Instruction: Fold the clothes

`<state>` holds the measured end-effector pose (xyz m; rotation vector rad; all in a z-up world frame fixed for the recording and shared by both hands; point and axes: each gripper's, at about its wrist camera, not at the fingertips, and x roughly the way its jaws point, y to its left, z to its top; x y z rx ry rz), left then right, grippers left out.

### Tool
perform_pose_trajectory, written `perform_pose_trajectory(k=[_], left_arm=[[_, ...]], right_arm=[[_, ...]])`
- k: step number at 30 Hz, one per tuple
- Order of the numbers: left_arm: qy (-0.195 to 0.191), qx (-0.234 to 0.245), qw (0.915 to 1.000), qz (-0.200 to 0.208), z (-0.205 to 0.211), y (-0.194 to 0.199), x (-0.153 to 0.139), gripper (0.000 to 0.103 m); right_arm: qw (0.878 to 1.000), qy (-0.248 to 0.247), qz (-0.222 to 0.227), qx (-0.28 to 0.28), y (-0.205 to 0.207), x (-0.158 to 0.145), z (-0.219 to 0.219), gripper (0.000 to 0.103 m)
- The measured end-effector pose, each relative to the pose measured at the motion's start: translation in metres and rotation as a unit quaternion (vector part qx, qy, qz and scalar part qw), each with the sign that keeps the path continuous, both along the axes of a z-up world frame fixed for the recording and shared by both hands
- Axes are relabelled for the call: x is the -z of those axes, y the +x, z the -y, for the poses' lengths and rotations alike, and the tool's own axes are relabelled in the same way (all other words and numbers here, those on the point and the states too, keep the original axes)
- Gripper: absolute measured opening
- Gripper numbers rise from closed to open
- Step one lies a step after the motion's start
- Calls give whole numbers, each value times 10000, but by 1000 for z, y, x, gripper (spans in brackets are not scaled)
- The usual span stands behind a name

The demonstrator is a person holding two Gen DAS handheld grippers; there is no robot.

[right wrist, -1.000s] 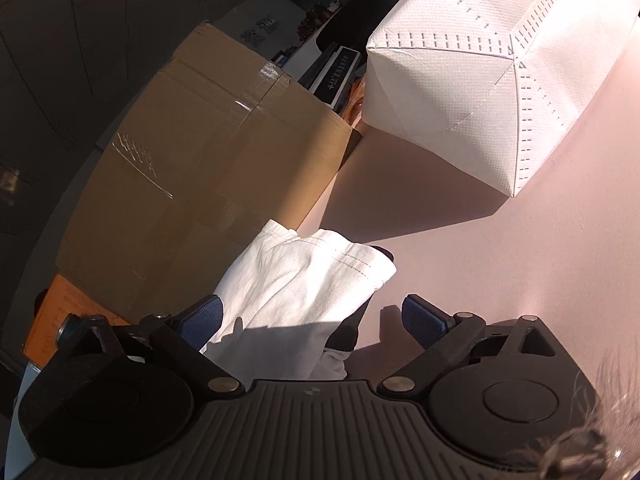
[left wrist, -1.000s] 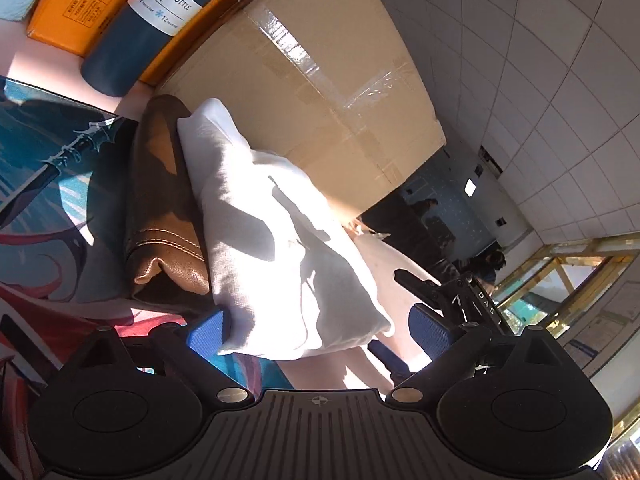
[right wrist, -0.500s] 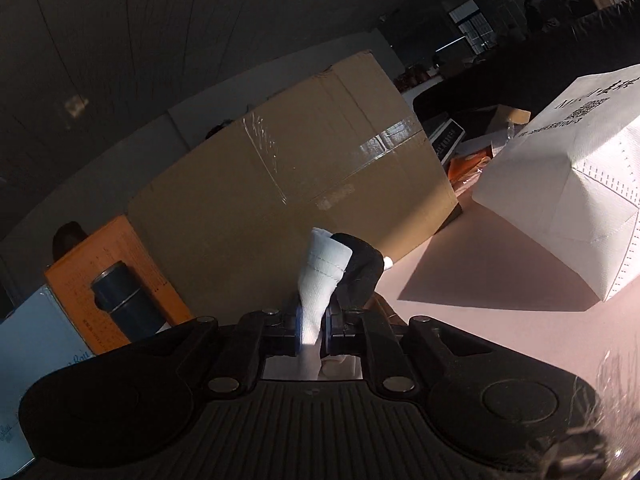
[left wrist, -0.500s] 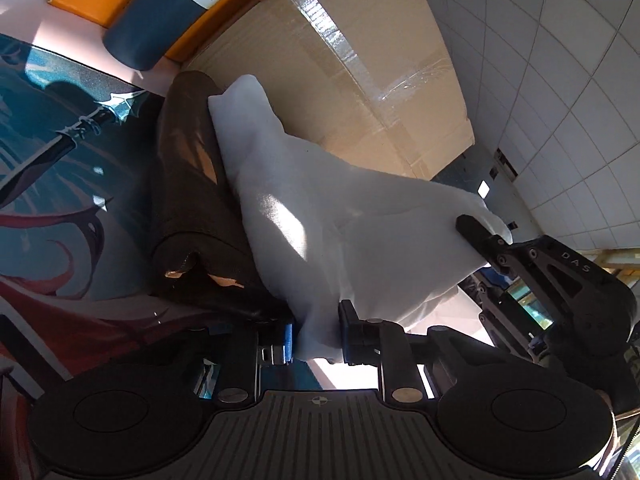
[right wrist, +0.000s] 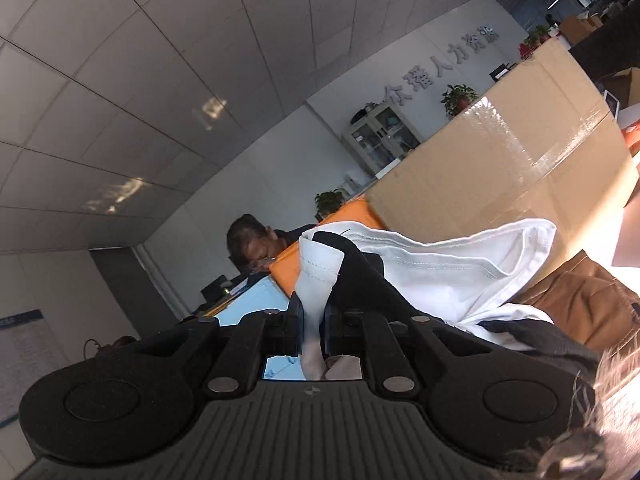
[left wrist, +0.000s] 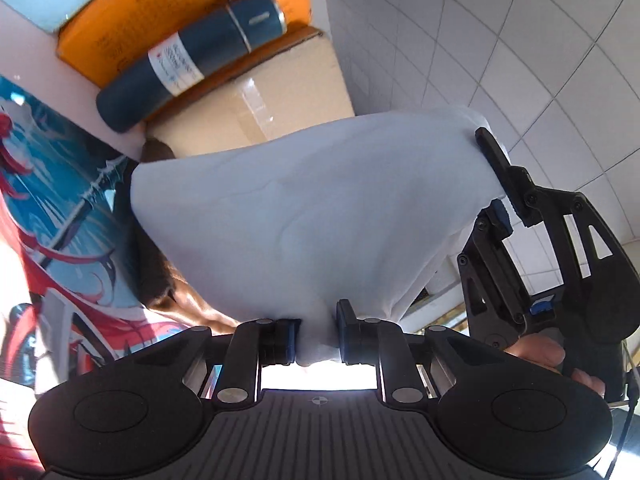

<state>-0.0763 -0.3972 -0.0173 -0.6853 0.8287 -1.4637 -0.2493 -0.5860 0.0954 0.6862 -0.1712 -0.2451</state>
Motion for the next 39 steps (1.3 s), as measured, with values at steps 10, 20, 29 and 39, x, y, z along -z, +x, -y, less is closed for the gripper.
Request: perform_pose_trajectory(k=[10, 20, 29, 39], left_arm=[[338, -1157, 9913, 526, -147, -12, -10, 18], [1170, -2394, 9581, 1056, -274, -29, 1, 15], [2422, -3418, 8522, 3135, -282, -70, -15, 67], [2245, -1456, 7868, 5563, -200, -148, 1, 82]], right_arm=[[9912, 479, 395, -1172, -4, 18, -52, 9], [9741, 875, -1017, -1821, -55, 107, -135, 9], [9593, 834, -1871, -1944, -95, 135, -165, 65], [9414, 1887, -1257, -2496, -90, 136, -150, 65]])
